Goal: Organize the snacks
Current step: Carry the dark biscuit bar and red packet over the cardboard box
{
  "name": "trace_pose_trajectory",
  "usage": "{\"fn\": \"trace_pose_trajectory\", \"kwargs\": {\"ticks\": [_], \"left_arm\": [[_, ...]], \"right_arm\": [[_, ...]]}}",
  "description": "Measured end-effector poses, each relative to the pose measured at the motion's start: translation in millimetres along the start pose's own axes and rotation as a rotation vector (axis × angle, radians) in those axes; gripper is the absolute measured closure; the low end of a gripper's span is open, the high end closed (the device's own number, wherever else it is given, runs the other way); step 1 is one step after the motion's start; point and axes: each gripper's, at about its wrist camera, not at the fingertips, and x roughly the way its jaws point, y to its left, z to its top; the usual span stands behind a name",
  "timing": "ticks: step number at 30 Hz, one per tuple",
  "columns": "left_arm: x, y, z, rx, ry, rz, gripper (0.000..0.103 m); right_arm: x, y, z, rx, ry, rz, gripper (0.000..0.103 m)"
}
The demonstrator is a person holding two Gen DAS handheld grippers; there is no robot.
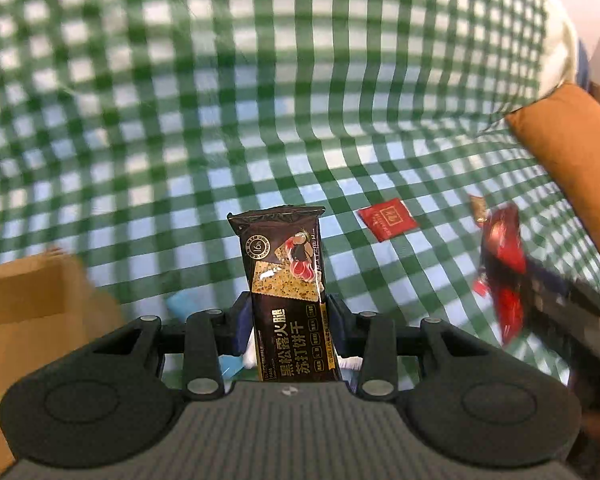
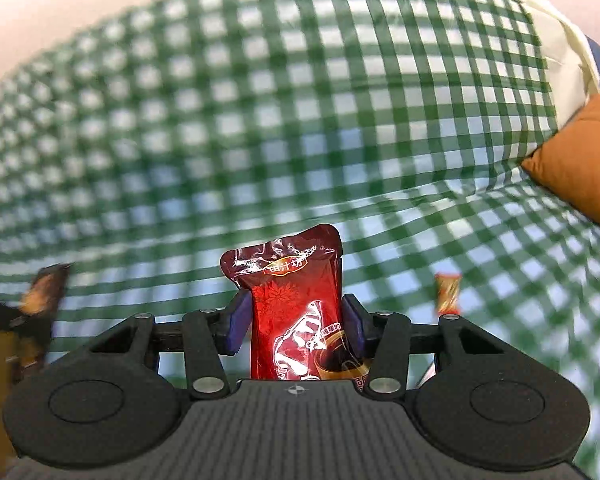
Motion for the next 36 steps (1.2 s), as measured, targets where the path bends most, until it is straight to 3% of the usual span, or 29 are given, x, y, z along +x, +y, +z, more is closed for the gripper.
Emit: {"fn": "trace_pose_trajectory", "kwargs": {"ticks": [7, 11, 19, 26, 36], "left_arm": [[-121.8, 43.2, -59.3, -0.047, -0.052, 0.048, 0.060], [-185.4, 78.8, -107.9, -0.082, -0.065, 0.143, 0.060], [-271.0, 141.5, -213.2, -0.174, -0.048, 0.217, 0.060], [-315.7, 168.3, -274.4, -0.214, -0.086, 0.211, 0.060], [-326.3, 173.6, -294.0, -0.261, -0.131, 0.153, 0.060]], "right_arm": [[-133.3, 99.4, -30.0, 0.044, 0.027, 0.147, 0.052], [-192.7, 163.3, -38.0, -0.001, 0.037, 0.250, 0.052], [-258.5, 262.4, -65.9, -0.066, 0.137, 0.395, 0.052], [-302.4, 323.6, -91.7, -0.177, 0.162, 0.434, 0.052], [-334.1, 344.9, -101.4, -0.250, 0.121, 0.388, 0.052]]}}
